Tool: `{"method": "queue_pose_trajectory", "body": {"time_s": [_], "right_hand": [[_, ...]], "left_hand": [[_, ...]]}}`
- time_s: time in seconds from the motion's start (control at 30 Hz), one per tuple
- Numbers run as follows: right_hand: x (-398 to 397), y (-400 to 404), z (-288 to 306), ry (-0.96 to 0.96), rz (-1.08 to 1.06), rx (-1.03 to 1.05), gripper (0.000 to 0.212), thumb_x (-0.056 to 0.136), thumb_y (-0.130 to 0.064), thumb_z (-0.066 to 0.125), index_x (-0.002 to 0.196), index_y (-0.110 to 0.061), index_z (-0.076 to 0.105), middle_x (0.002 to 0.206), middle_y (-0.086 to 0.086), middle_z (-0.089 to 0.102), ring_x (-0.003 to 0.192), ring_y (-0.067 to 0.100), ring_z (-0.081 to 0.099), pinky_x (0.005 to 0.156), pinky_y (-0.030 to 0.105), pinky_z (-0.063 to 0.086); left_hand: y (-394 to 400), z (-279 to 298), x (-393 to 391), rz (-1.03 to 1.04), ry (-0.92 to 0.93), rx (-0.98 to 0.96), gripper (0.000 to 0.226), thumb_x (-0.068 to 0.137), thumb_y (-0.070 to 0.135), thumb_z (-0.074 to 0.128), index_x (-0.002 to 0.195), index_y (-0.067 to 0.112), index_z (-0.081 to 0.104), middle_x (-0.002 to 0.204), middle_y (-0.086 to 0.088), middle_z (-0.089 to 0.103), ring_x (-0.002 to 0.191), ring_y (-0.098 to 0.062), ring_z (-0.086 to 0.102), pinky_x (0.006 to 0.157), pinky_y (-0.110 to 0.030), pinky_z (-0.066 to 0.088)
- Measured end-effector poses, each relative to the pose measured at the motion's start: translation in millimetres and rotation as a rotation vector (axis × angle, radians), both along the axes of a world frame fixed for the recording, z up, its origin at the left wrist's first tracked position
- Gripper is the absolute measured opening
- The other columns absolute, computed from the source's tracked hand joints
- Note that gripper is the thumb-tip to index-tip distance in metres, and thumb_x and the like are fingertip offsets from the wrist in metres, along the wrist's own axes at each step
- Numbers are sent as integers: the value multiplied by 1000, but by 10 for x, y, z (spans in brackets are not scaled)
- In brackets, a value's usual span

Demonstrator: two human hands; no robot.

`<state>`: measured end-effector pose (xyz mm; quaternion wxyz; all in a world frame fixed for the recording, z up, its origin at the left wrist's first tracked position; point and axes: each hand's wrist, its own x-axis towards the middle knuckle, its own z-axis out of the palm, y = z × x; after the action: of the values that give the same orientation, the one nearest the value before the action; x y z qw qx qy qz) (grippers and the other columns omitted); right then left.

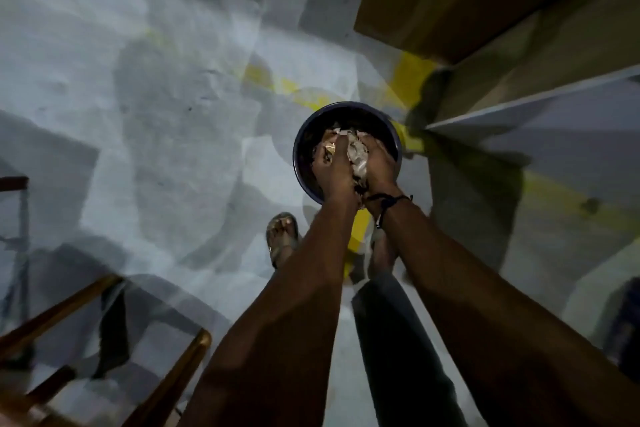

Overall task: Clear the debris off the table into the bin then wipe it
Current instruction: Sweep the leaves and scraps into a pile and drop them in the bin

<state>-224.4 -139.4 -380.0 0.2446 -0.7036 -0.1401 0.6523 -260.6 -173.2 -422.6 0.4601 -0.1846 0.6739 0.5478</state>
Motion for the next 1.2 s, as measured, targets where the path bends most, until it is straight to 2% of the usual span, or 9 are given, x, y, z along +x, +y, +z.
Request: {"method": "queue_pose_trajectory", "body": {"time_s": [0.13,0.23,0.4,0.5,0.63,0.83,0.93,1.0,1.2], "right_hand": [[112,-73,-1359,53,61,-29,55,91,-41,70,135,-8,68,133,13,70,125,35,65,110,48,51],[73,-45,-1405,192,33,-82,54,106,-44,48,141,-4,59,152,18,55,140,39,52,122,50,38],[116,89,-1395,233,-44,-49,46,106,-52,48,127,-15,64,131,11,67,117,33,65,97,45,54],[291,88,-1652,221,15,-78,83,85,-72,68,148,-19,56,145,11,62,125,35,64,101,50,55],[271,135,-1015,47,72,-51,44,113,-40,39,152,-22,47,143,1,56,123,19,56,87,32,48],[270,123,-225,63,93,-83,59,109,-51,41,162,-26,33,171,0,25,157,24,26,107,43,34],[283,106,396,110,116,-42,60,108,-56,40,162,-31,33,172,-1,24,158,26,24,121,50,29],[296,57,885,138,123,-25,60,107,-58,40,161,-33,34,170,-1,28,155,27,29,114,50,33],[404,-144,2589,221,110,58,55,109,-52,39,159,-27,39,161,5,44,141,28,48,104,45,40]], "left_hand": [[-18,-765,13,-43,-2,-36,73,67,57,76,127,14,72,120,-11,76,111,-31,72,100,-52,58],[20,-1089,-34,-69,-72,17,63,76,51,70,127,15,73,123,-11,75,114,-33,71,101,-53,57],[0,-1662,-46,-91,-266,92,90,64,65,82,136,14,68,137,-18,67,128,-40,64,115,-61,44],[-14,-1530,-101,-95,-337,100,100,57,70,84,139,18,66,140,-15,66,130,-39,62,116,-60,43],[-70,-1623,-170,-35,-374,61,95,59,73,84,137,23,69,144,-14,64,130,-40,62,111,-62,47],[-18,202,-221,-140,-229,-85,24,105,43,52,117,25,62,111,0,65,90,-13,60,76,-32,49],[-75,962,-264,-168,-236,-30,32,108,37,49,132,20,61,135,-7,62,118,-22,60,94,-38,46],[-126,1400,-269,-184,-235,-1,28,108,36,48,127,21,62,145,-9,60,132,-26,58,100,-40,45],[-379,3066,-346,-254,-151,80,32,105,31,51,129,14,64,122,-8,69,97,-14,67,72,-28,51]]}}
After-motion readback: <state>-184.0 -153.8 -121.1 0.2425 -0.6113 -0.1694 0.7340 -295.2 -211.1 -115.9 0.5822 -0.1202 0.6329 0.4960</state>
